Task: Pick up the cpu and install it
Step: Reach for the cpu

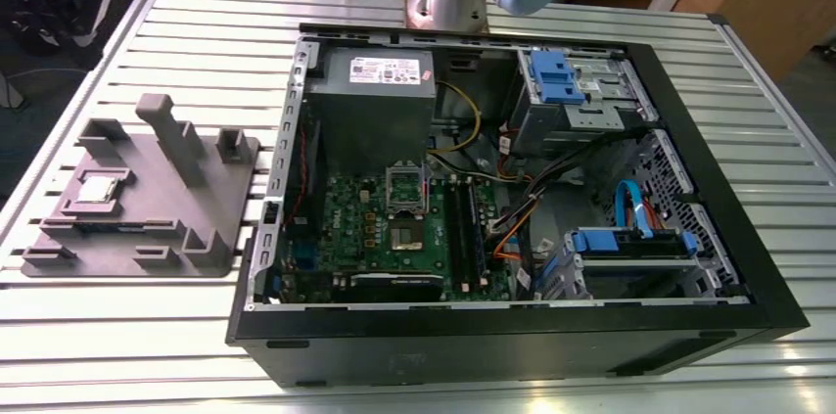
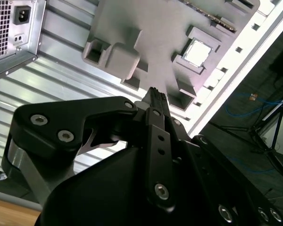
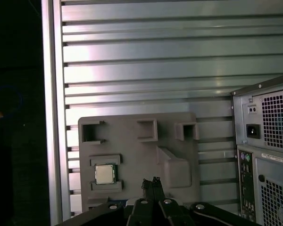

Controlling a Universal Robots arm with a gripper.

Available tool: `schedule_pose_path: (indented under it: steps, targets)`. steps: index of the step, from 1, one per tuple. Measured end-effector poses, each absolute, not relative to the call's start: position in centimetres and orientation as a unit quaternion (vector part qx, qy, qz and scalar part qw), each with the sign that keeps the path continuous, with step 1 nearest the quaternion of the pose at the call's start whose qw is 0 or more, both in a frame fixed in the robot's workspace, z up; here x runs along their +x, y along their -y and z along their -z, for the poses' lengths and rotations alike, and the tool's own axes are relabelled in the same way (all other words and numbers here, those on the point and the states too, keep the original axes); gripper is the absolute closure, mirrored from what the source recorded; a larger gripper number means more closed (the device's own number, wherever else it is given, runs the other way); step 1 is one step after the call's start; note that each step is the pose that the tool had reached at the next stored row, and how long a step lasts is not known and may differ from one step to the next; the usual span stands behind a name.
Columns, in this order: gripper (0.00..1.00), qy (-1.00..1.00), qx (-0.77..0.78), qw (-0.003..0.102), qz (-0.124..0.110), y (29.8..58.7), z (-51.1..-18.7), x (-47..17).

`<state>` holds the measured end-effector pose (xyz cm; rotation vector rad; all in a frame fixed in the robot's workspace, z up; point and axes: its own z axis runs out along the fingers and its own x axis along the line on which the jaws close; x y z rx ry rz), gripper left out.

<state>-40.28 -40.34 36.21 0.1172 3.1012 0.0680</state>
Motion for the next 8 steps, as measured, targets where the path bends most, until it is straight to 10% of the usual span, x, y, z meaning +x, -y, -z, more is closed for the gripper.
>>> schedule_pose_path:
  steps: [8]
  targets:
    - [0.90,-0.999,0.038,0.019,-0.022,40.3,-35.8,-41.7]
